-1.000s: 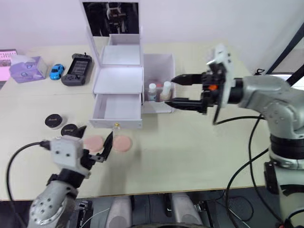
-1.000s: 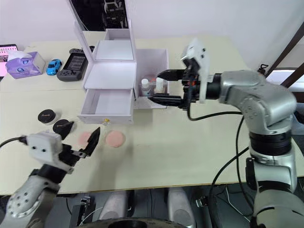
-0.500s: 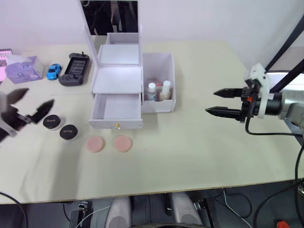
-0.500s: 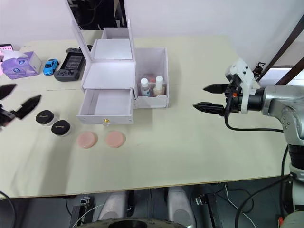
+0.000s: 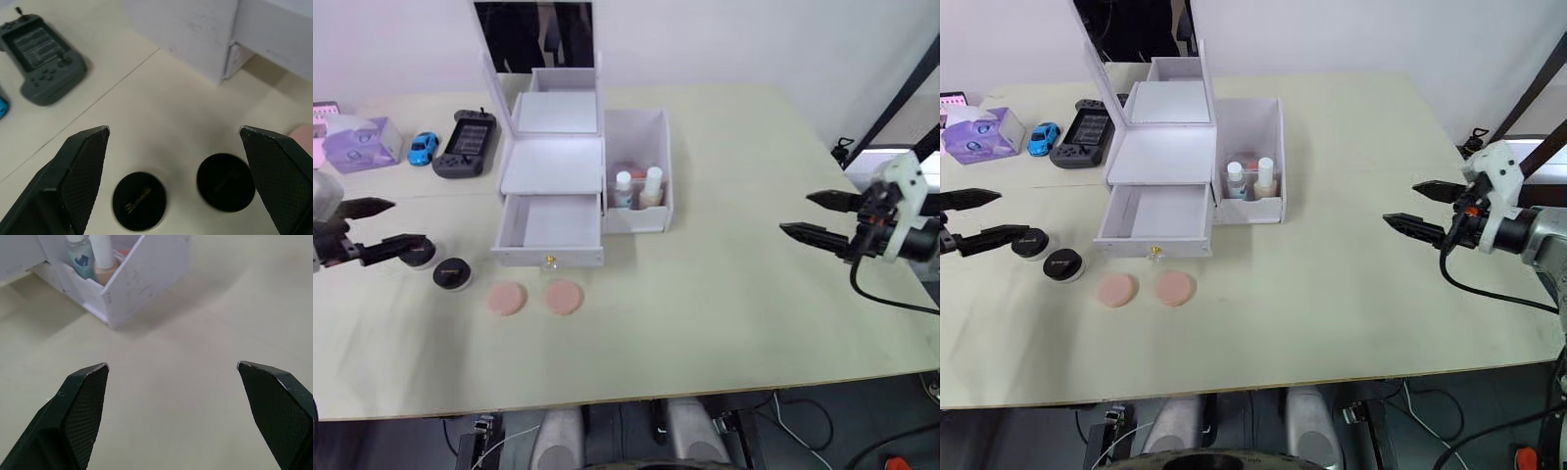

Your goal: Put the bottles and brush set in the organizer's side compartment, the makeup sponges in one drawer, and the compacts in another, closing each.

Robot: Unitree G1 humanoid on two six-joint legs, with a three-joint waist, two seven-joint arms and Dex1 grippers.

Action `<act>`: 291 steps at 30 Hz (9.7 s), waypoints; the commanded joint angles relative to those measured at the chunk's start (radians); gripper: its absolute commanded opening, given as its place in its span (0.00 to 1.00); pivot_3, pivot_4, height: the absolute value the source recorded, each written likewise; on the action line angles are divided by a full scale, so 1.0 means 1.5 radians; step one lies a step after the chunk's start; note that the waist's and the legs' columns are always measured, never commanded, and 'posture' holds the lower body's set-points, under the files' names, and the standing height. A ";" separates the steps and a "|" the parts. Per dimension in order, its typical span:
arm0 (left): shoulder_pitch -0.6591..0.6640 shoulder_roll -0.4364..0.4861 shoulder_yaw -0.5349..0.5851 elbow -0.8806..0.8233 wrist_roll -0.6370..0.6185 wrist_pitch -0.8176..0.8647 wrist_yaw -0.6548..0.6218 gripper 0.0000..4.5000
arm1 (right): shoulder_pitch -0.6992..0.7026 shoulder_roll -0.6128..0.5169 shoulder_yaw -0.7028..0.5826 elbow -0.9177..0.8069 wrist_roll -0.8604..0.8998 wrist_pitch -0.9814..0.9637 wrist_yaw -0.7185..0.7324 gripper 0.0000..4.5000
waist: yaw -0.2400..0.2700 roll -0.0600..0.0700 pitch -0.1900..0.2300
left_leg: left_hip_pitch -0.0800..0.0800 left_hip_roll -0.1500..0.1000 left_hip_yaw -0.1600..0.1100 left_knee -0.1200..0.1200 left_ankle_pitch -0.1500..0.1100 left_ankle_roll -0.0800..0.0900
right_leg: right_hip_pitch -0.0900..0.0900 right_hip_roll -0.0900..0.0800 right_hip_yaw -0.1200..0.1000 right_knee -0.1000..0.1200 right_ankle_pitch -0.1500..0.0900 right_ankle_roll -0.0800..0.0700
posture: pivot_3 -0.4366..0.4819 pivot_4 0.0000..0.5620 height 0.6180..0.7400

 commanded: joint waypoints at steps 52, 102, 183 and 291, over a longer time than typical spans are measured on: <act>0.509 -0.544 -0.144 -0.821 0.038 0.247 0.512 0.99 | -0.422 0.104 0.282 -0.212 0.143 0.343 0.014 1.00 | -0.004 -0.003 -0.001 | 0.002 0.000 0.000 0.005 0.000 0.000 | 0.003 0.001 0.003 0.003 0.000 0.000 | 0.48 0.27 1.00; 0.237 -0.085 0.151 -0.755 -0.527 0.363 0.325 0.59 | -0.382 0.058 0.256 -0.194 0.194 0.251 0.133 1.00 | -0.002 0.001 0.002 | 0.000 0.000 0.001 0.010 -0.003 0.001 | 0.001 -0.002 0.001 -0.001 0.000 0.000 | 0.48 0.27 1.00; 0.072 -0.009 0.150 0.203 -0.017 -0.099 0.057 0.98 | 0.042 0.043 -0.017 0.220 -0.080 -0.250 -0.029 1.00 | 0.000 0.000 0.002 | 0.003 0.000 0.002 0.009 -0.005 -0.001 | 0.005 -0.001 0.001 0.004 0.000 0.001 | 0.48 0.27 1.00; -0.157 -0.169 -0.242 -0.486 -0.118 0.271 0.216 0.59 | -0.355 0.000 0.186 -0.227 0.105 0.245 0.073 1.00 | 0.000 -0.001 0.004 | 0.002 -0.003 -0.004 0.010 -0.005 -0.002 | 0.007 -0.011 -0.015 0.010 -0.007 0.002 | 0.48 0.27 1.00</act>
